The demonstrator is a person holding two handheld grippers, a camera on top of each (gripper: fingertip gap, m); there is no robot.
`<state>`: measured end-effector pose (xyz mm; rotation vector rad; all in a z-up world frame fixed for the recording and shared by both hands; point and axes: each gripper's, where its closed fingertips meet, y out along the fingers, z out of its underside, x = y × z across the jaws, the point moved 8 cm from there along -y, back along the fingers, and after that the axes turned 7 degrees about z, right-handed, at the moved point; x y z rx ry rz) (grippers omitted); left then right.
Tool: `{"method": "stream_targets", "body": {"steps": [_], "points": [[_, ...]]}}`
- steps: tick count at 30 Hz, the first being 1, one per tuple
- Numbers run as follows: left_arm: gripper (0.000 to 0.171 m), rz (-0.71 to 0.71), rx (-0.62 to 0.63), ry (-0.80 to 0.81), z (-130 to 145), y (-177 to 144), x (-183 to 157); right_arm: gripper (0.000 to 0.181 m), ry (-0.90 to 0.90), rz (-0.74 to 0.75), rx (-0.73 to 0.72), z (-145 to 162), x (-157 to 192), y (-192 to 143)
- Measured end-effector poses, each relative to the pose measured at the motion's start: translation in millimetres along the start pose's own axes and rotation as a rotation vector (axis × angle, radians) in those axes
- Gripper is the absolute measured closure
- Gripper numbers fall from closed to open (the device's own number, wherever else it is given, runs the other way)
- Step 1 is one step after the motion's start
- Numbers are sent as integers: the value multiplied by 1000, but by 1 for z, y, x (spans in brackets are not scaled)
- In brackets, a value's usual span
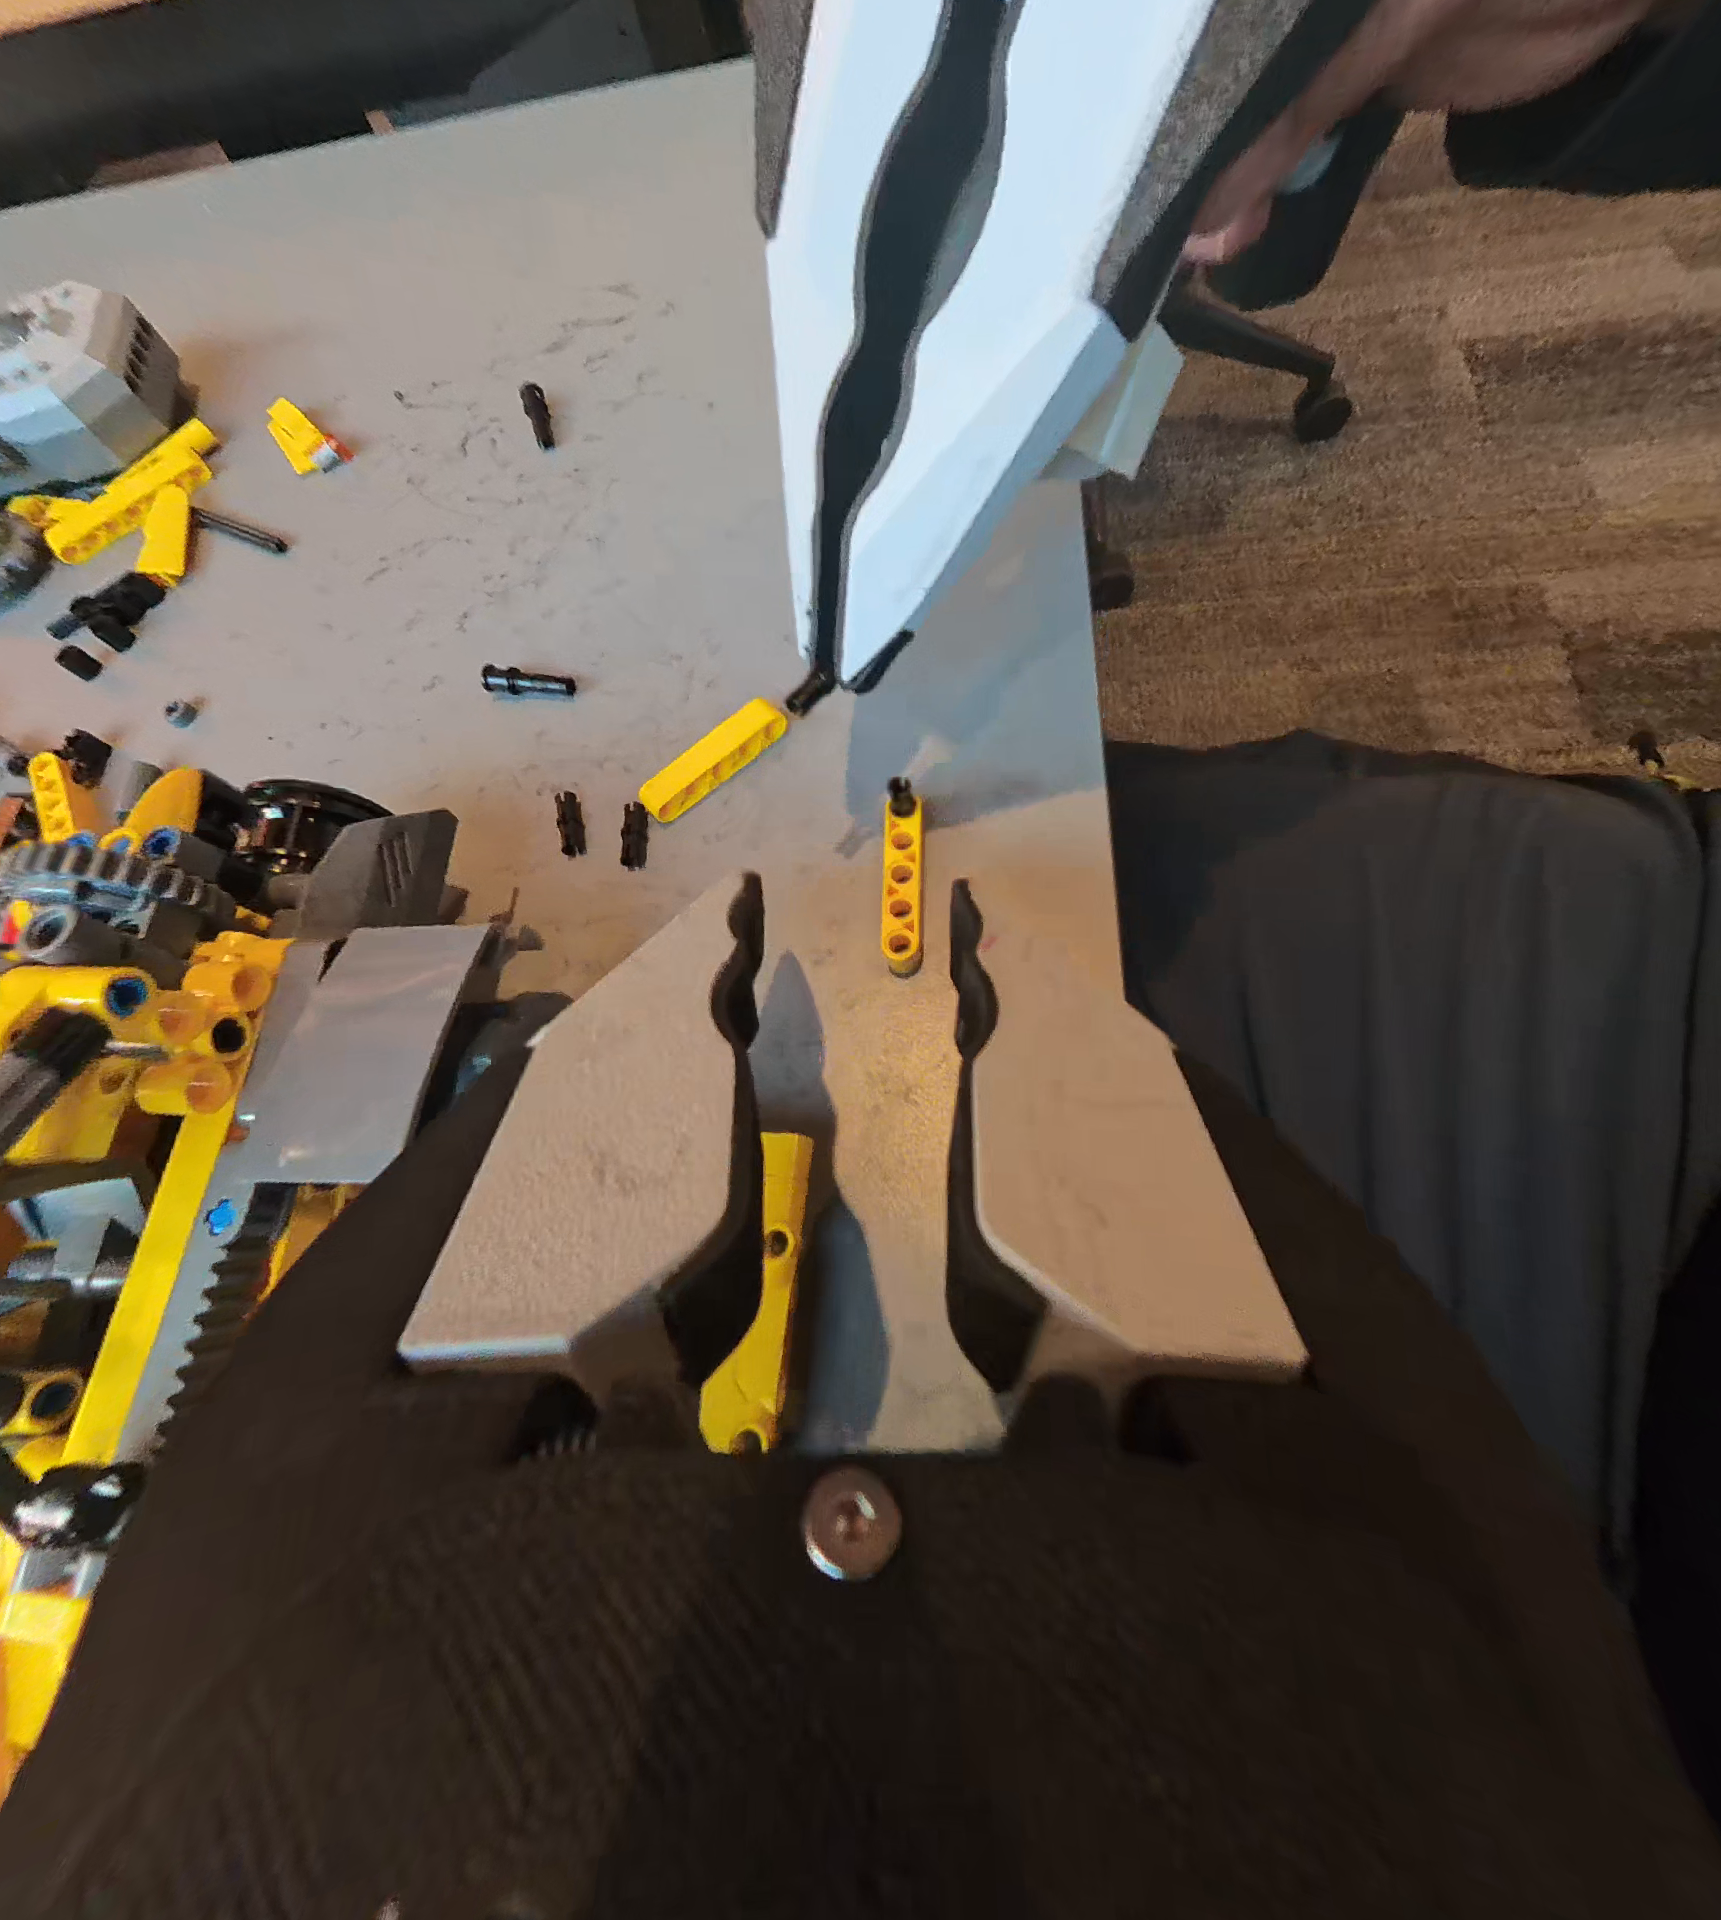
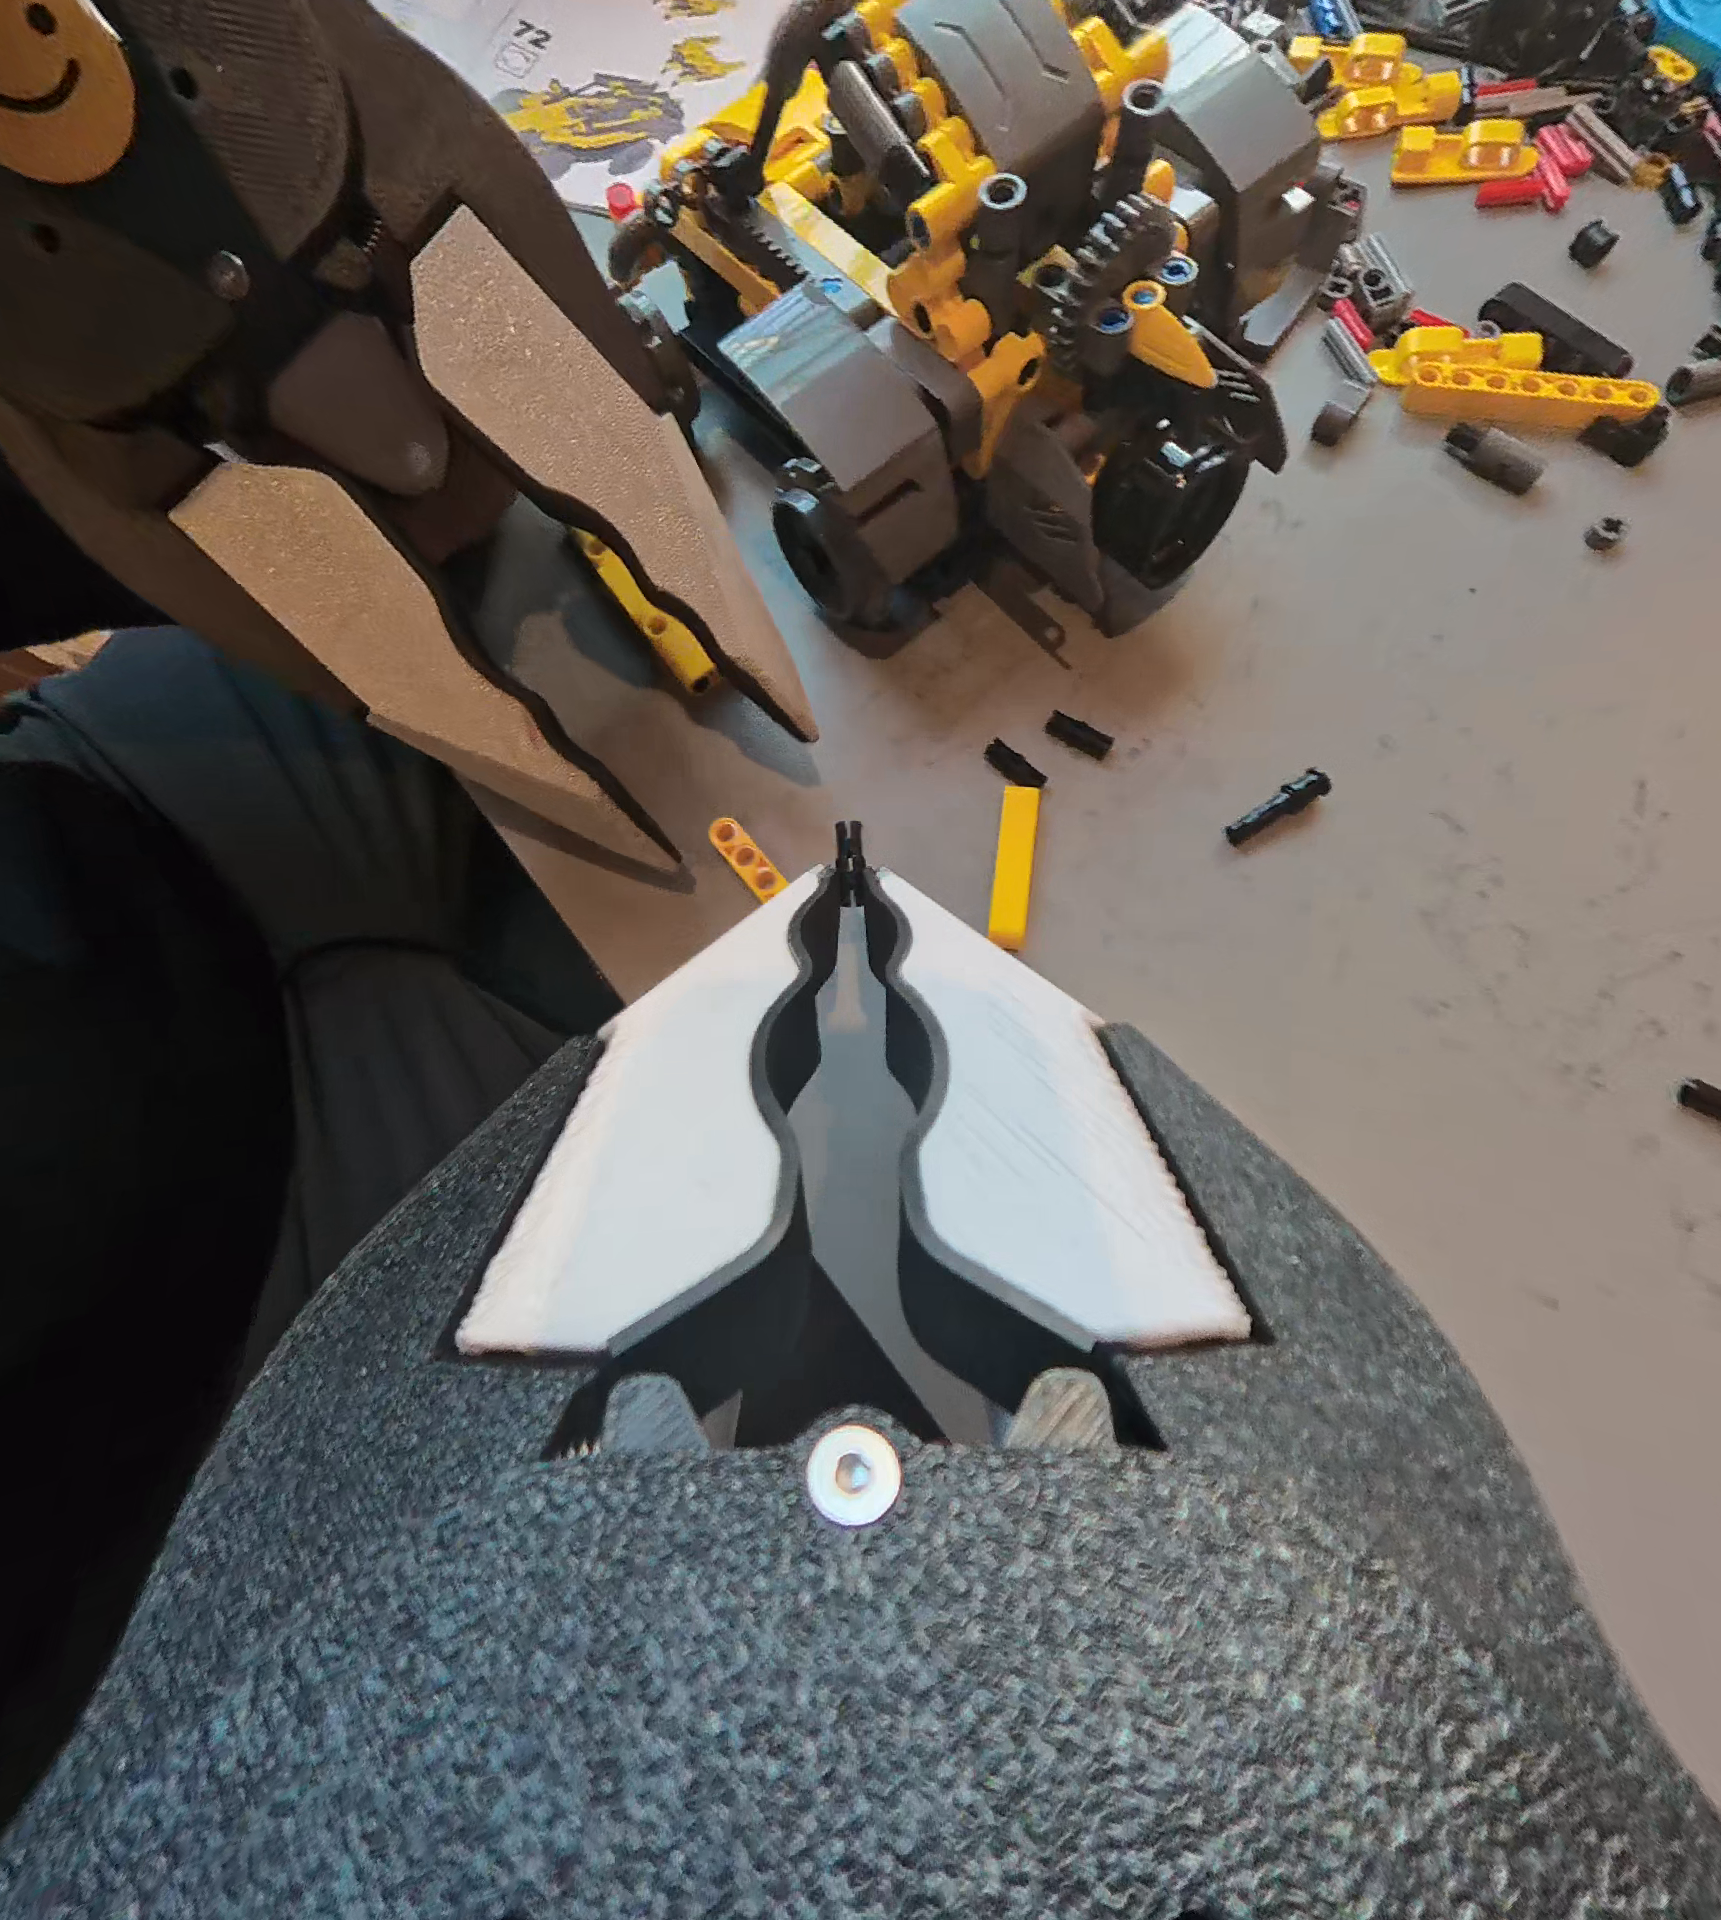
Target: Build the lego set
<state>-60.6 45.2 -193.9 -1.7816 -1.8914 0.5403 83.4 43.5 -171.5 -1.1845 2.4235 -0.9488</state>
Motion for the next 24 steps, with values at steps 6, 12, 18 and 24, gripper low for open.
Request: {"method": "stream_targets", "body": {"steps": [6,12,18,24], "points": [[144,-38,-51,16,-2,-6,-1,177,-53,-36,-35,-7,16,-2],[150,-19,-80,42,-3,-8,-4,177,-138,-56,-4,-11,27,-2],[157,52,-149,105,-7,-12,-15,177,-197,-76,21,-15,32,-4],[161,35,-142,103,-7,-12,-14,177,-250,-109,54,-15,34,2]]}}
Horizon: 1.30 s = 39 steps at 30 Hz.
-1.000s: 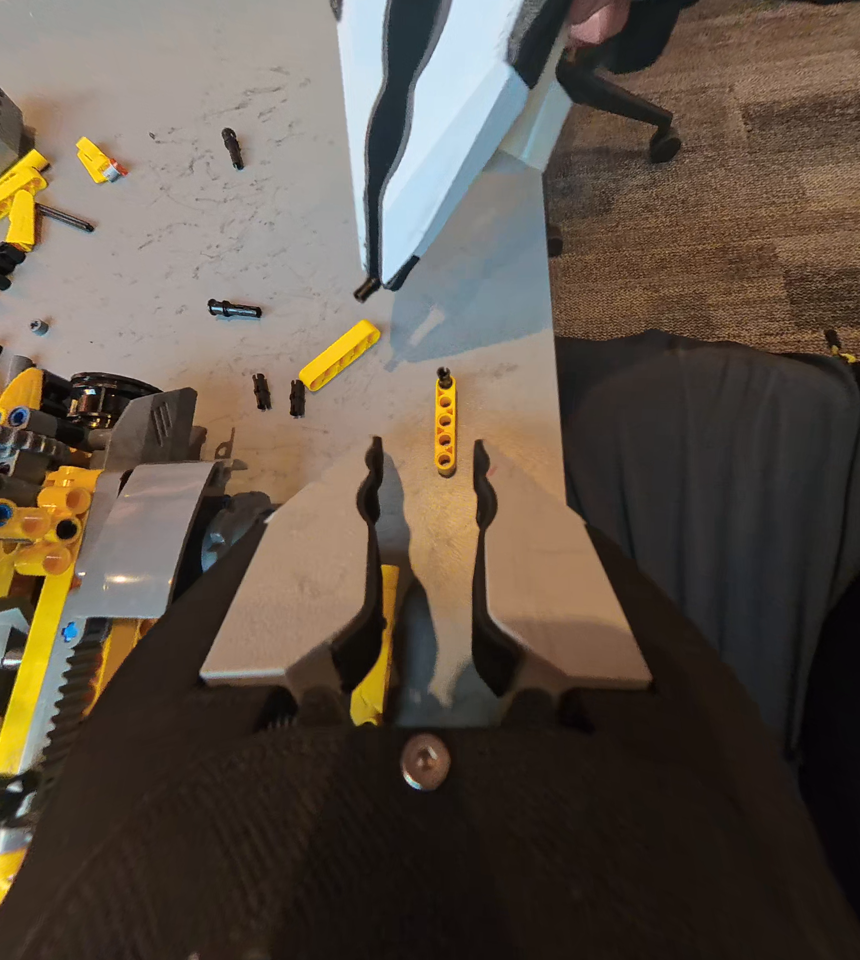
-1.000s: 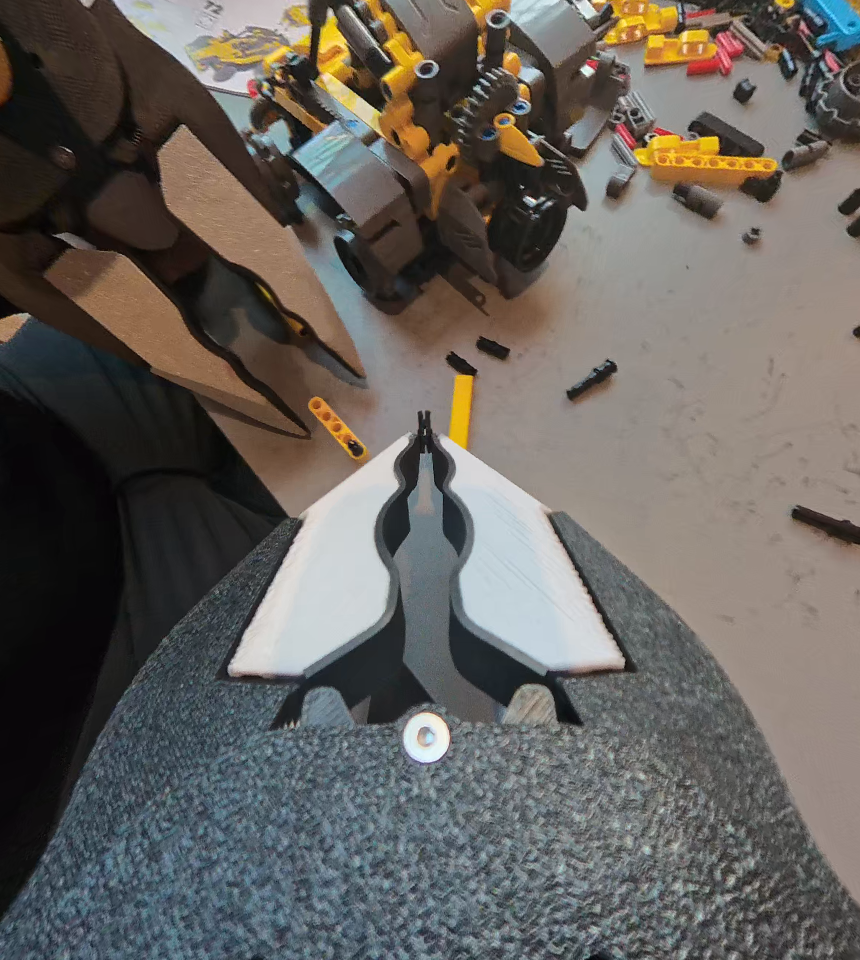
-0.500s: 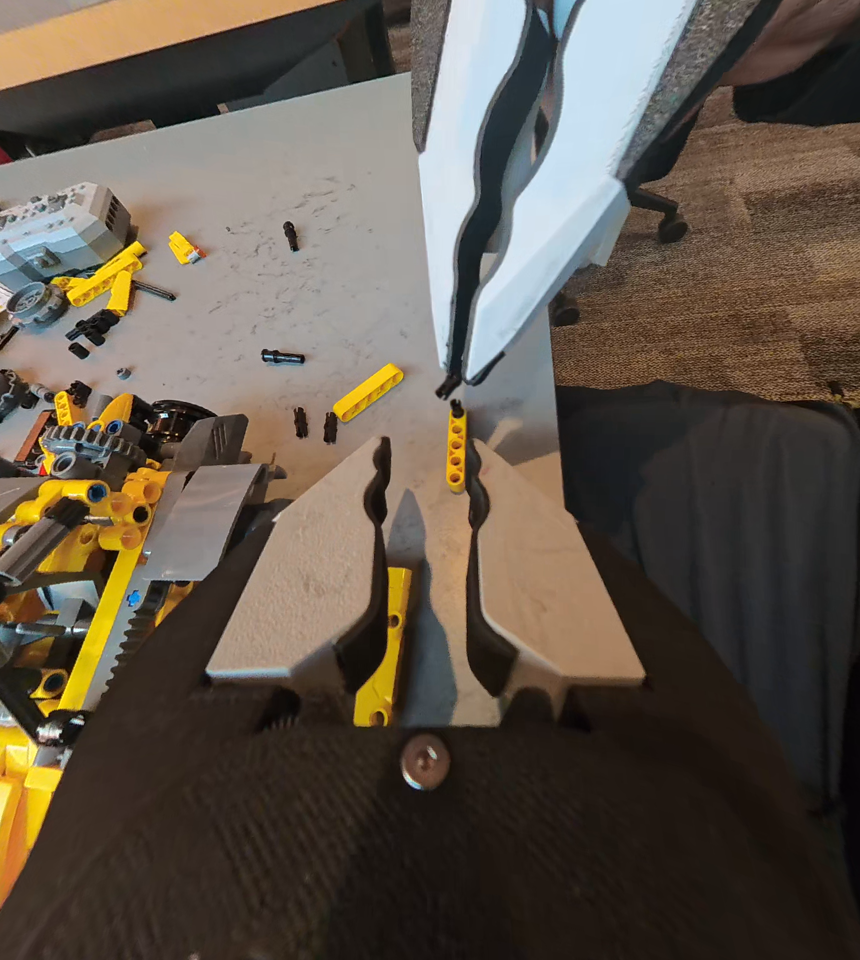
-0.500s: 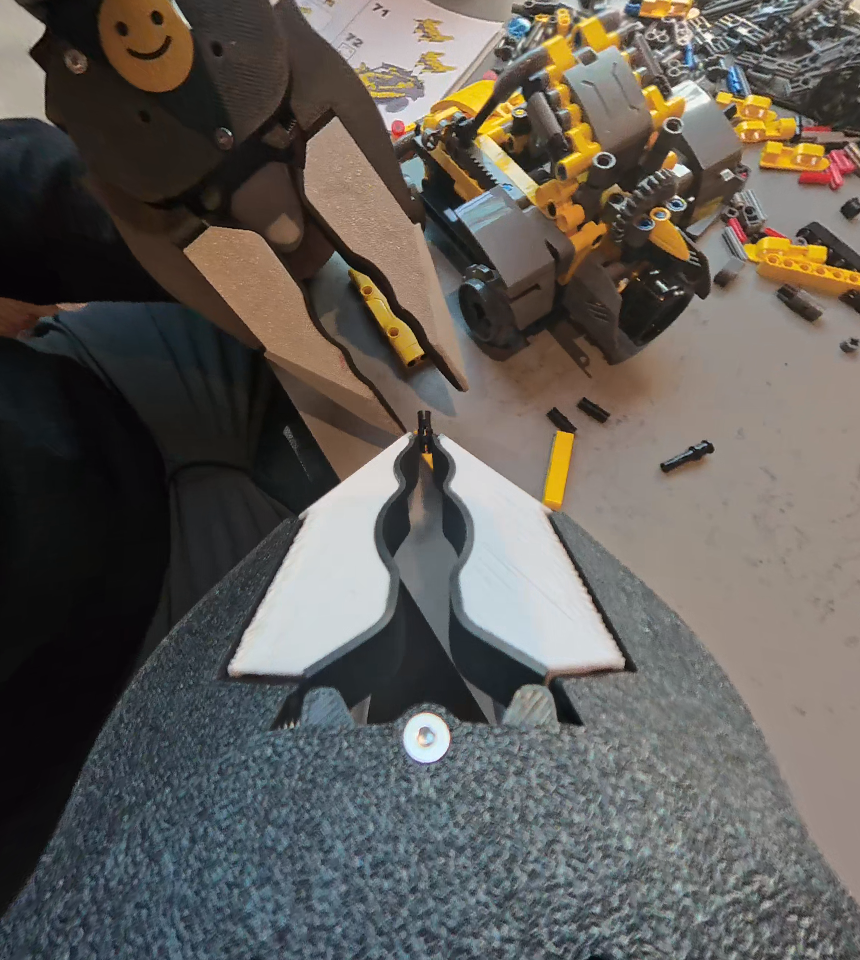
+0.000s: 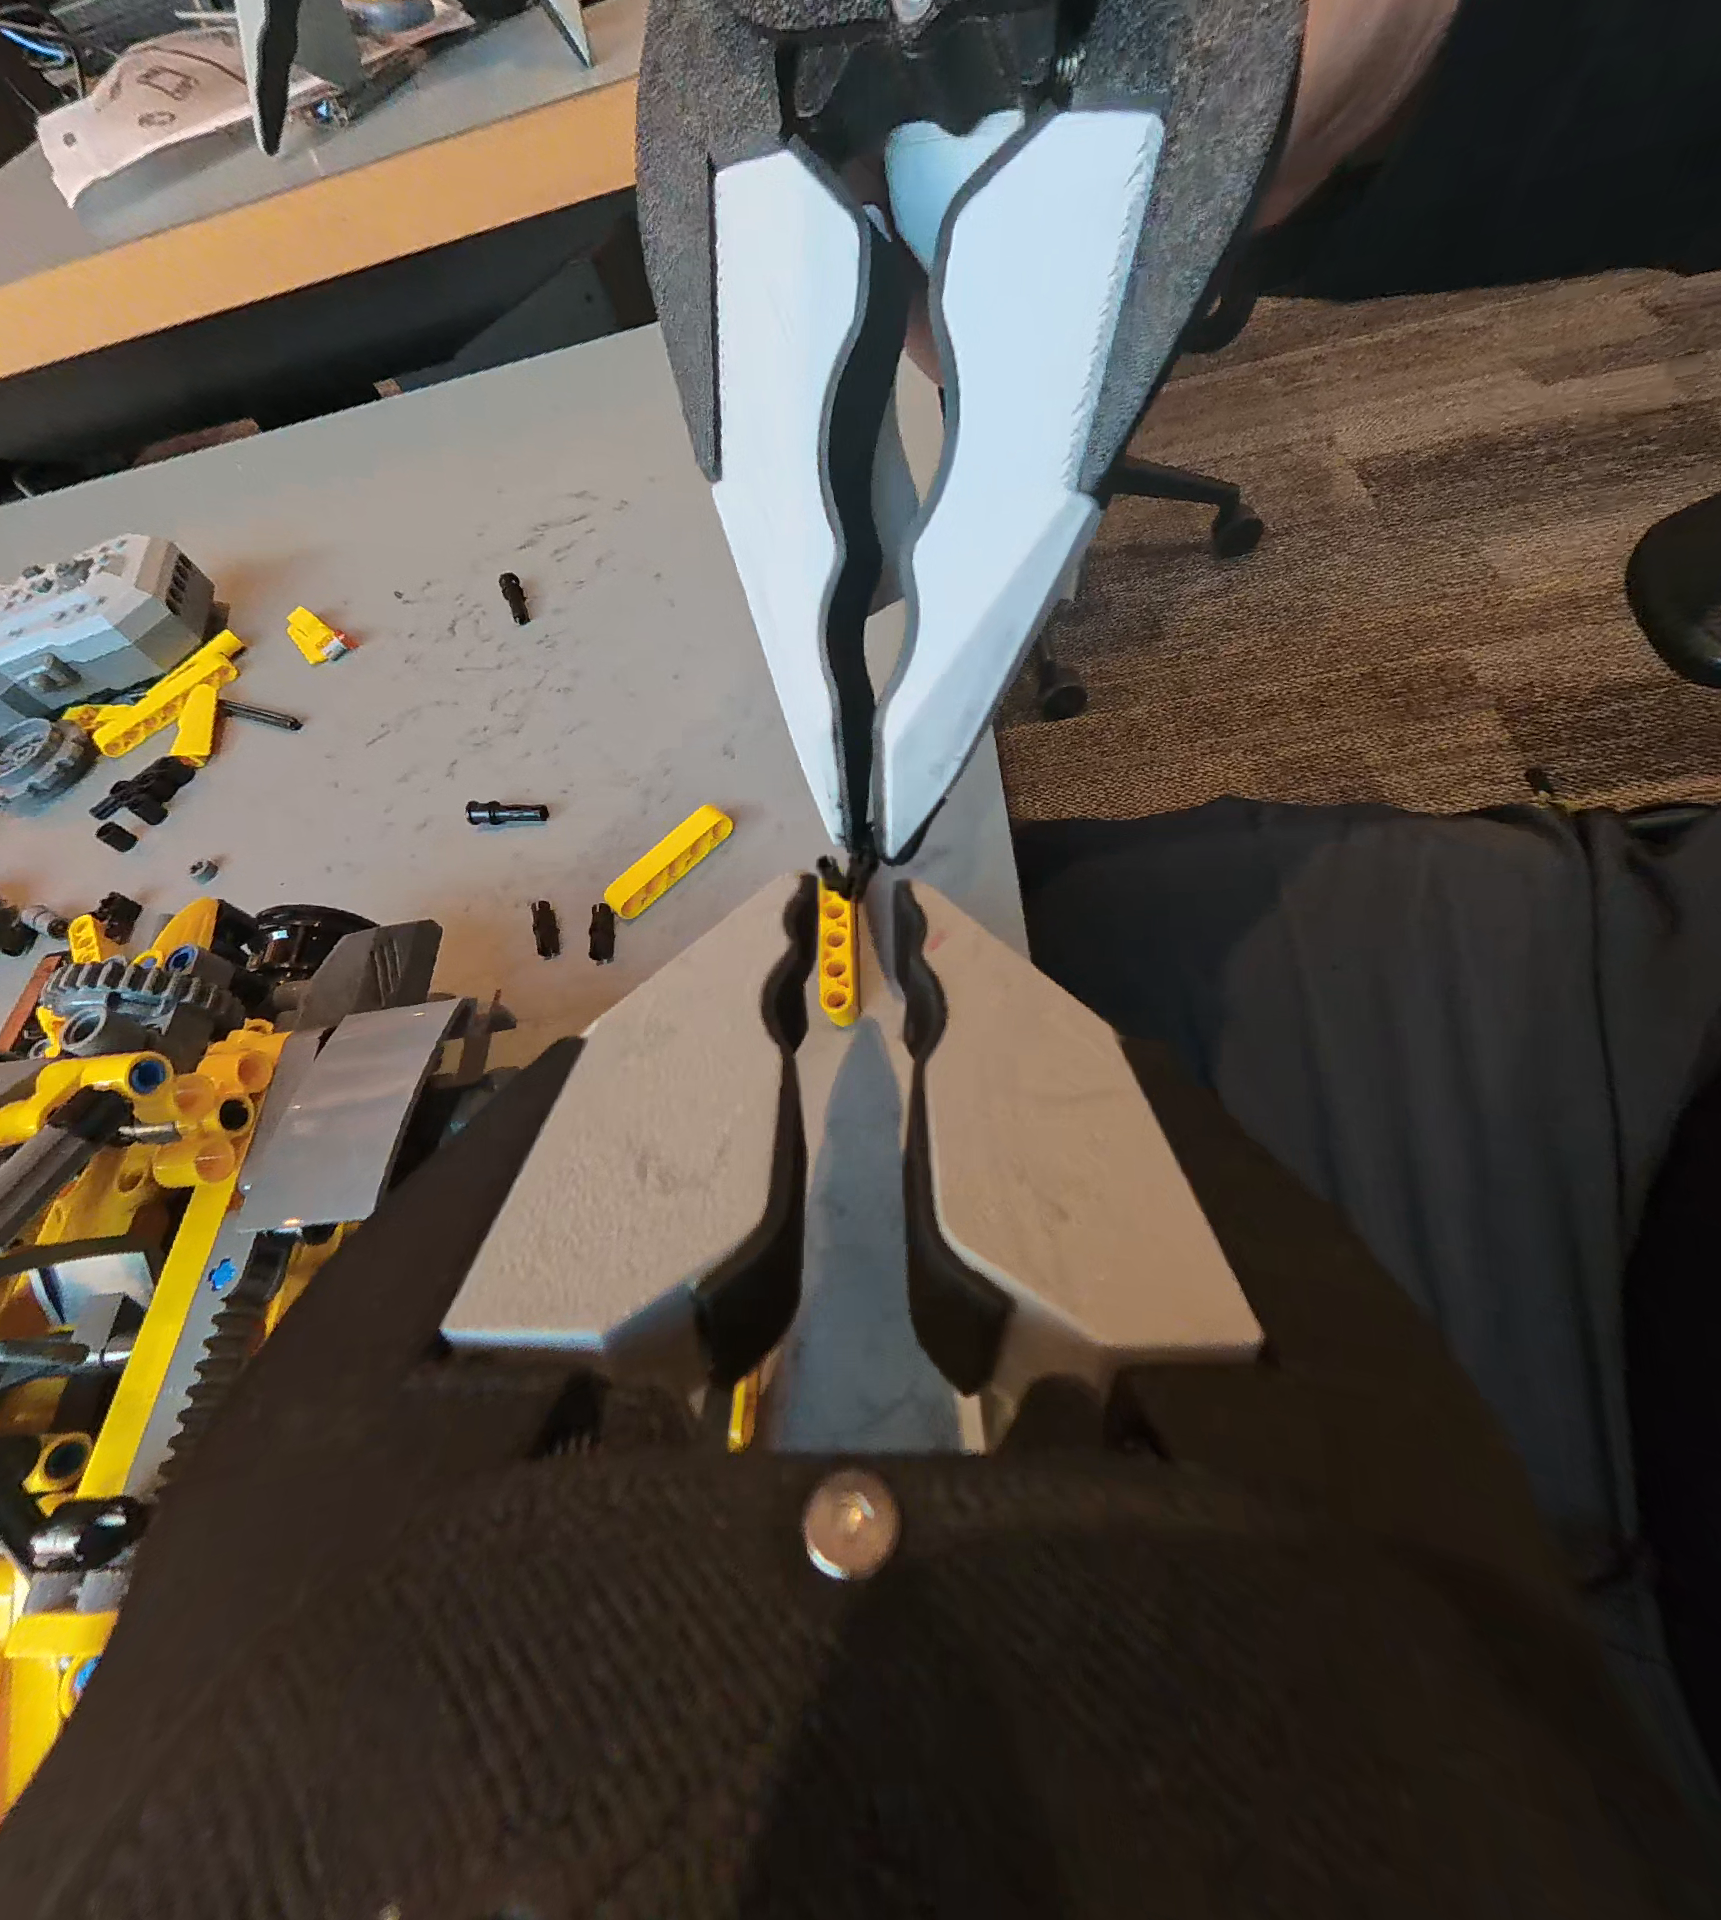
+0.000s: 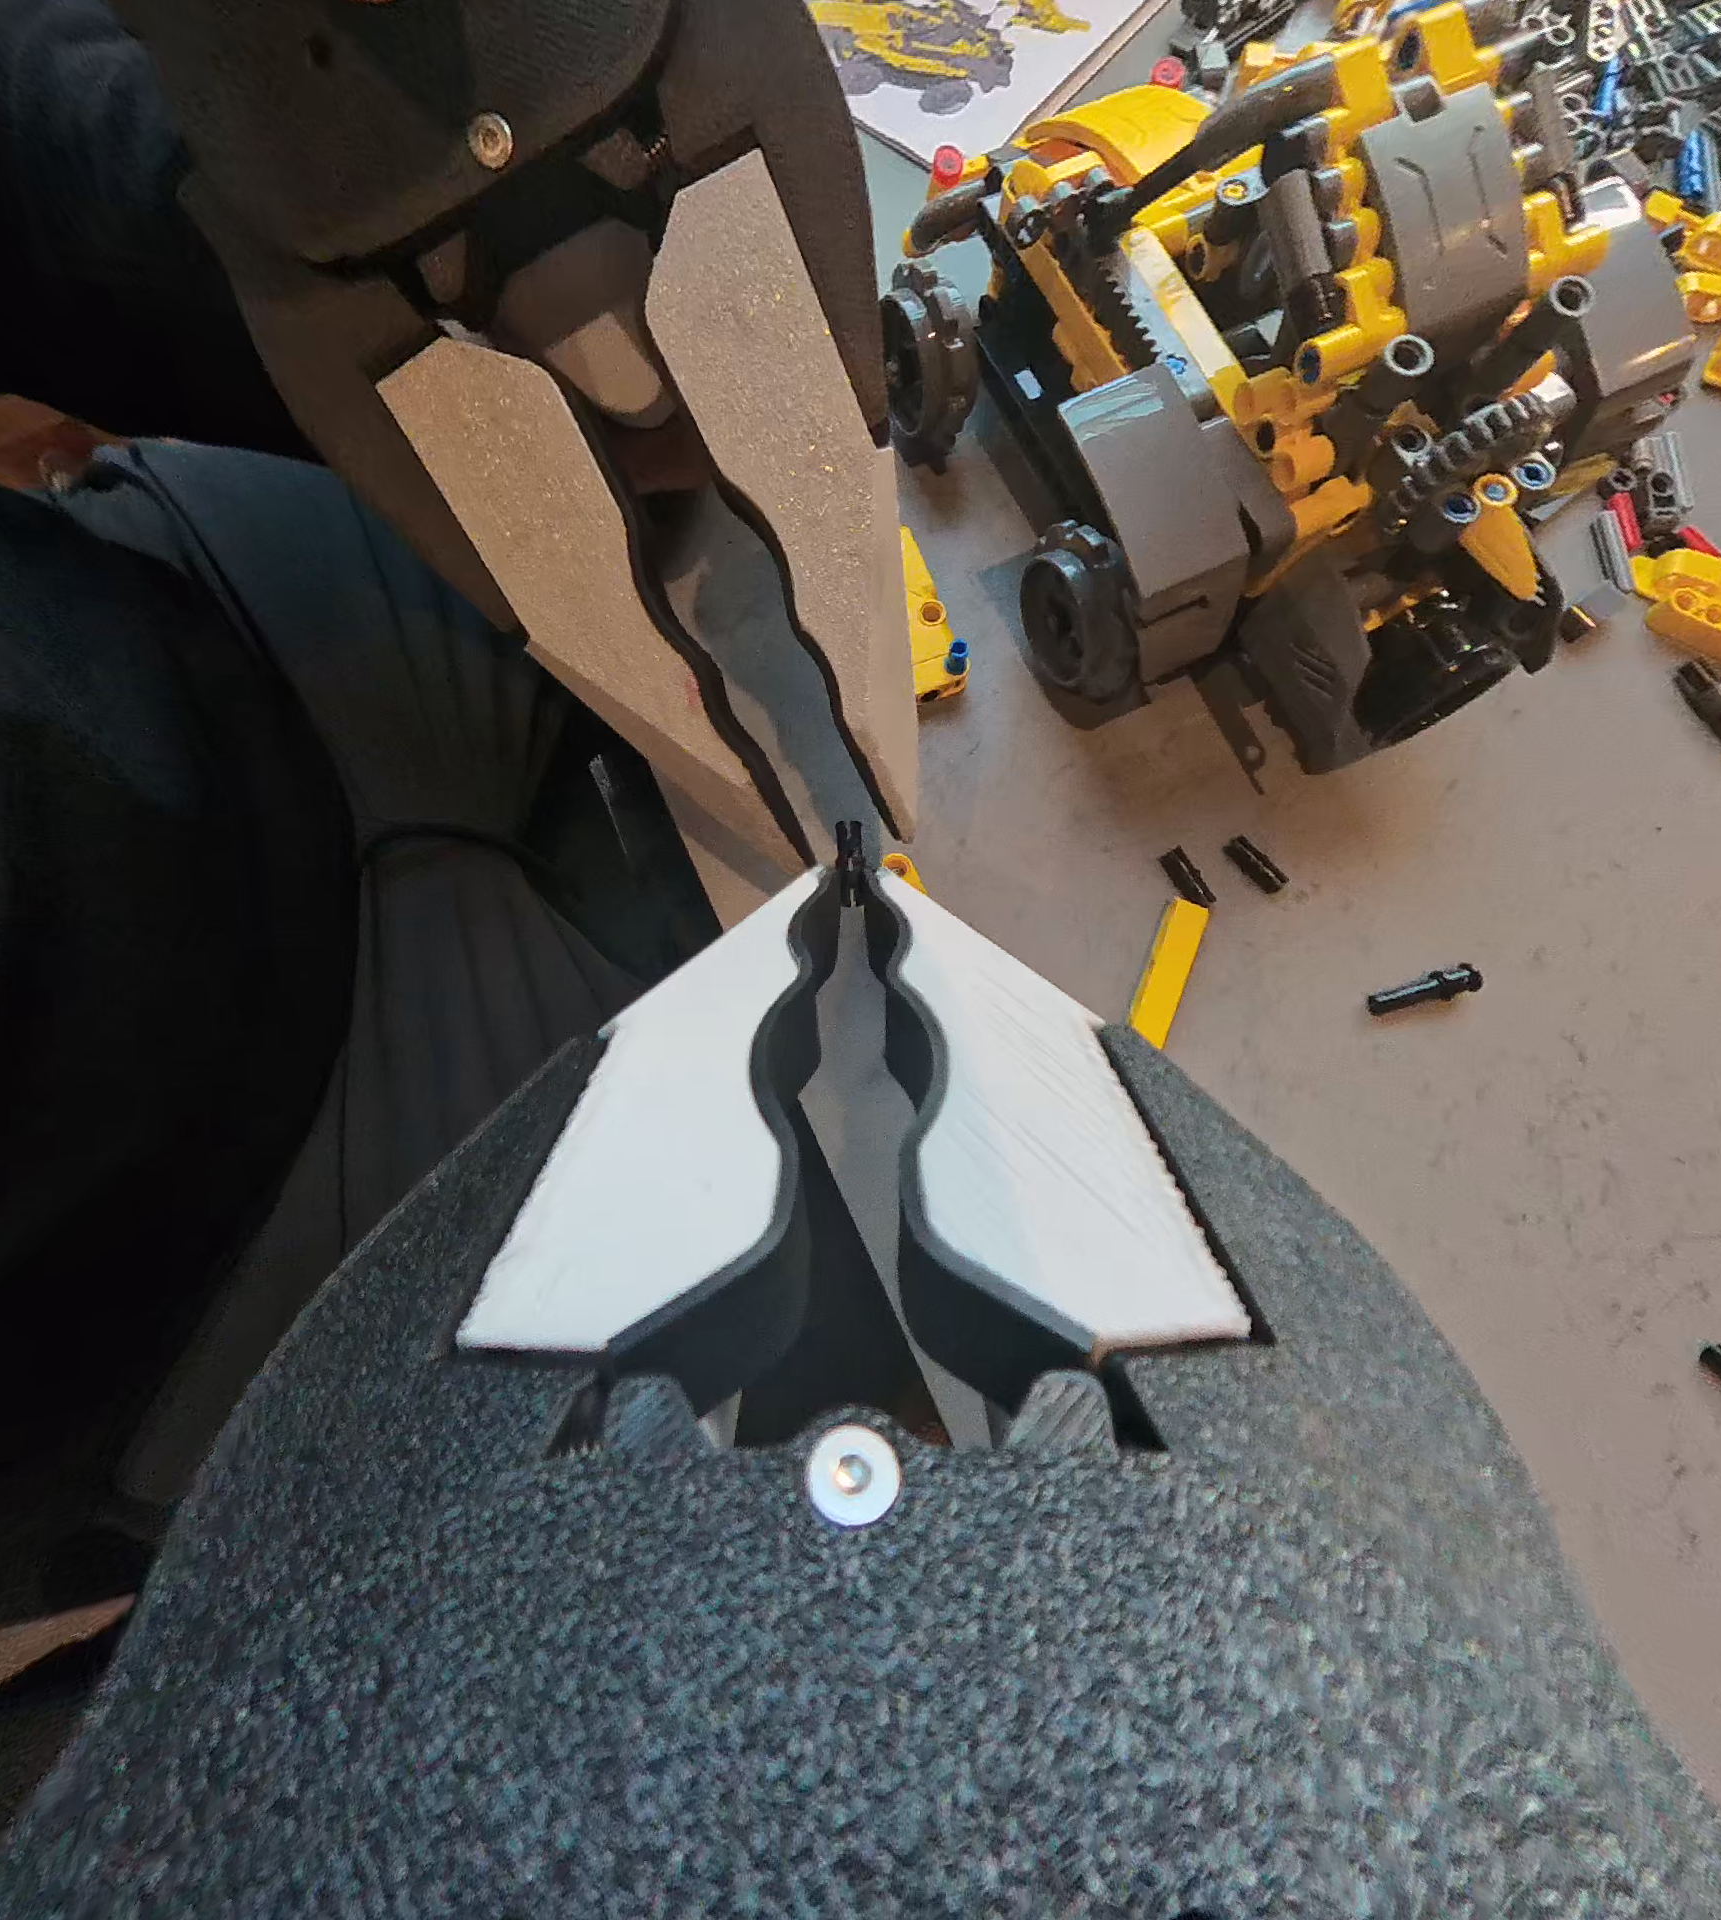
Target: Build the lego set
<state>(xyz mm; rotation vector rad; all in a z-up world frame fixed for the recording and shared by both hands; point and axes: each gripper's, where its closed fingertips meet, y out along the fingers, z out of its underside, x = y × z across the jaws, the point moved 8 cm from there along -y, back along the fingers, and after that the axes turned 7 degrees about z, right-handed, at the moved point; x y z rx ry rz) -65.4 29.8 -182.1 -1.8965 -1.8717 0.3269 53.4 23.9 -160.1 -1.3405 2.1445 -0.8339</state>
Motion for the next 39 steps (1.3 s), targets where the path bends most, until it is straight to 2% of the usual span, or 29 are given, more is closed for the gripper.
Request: {"method": "stream_targets", "body": {"steps": [3,11,15,17,20,25,29,39], "points": [[169,-4,-7,15,-1,-1,-1,177,-61,14,37,-1,1,1],[170,-7,-1,40,-1,0,-4,177,-66,-17,13,-7,2,-1],[170,-63,-43,71,-3,-7,-2,177,-6,-11,-100,-8,0,-5],[170,-67,-86,53,-4,-13,0,174,52,-36,-184,-8,-2,-10],[170,-56,-110,26,-5,-17,2,176,49,-12,-234,-7,-1,-13],[170,-44,-106,38,-5,-16,0,172,-44,48,-182,-8,2,-10],[170,-37,-107,37,-5,-16,0,177,-119,63,-151,-10,5,-9],[170,-4,-96,11,-2,-13,0,176,-163,44,-135,-11,5,-5]]}}
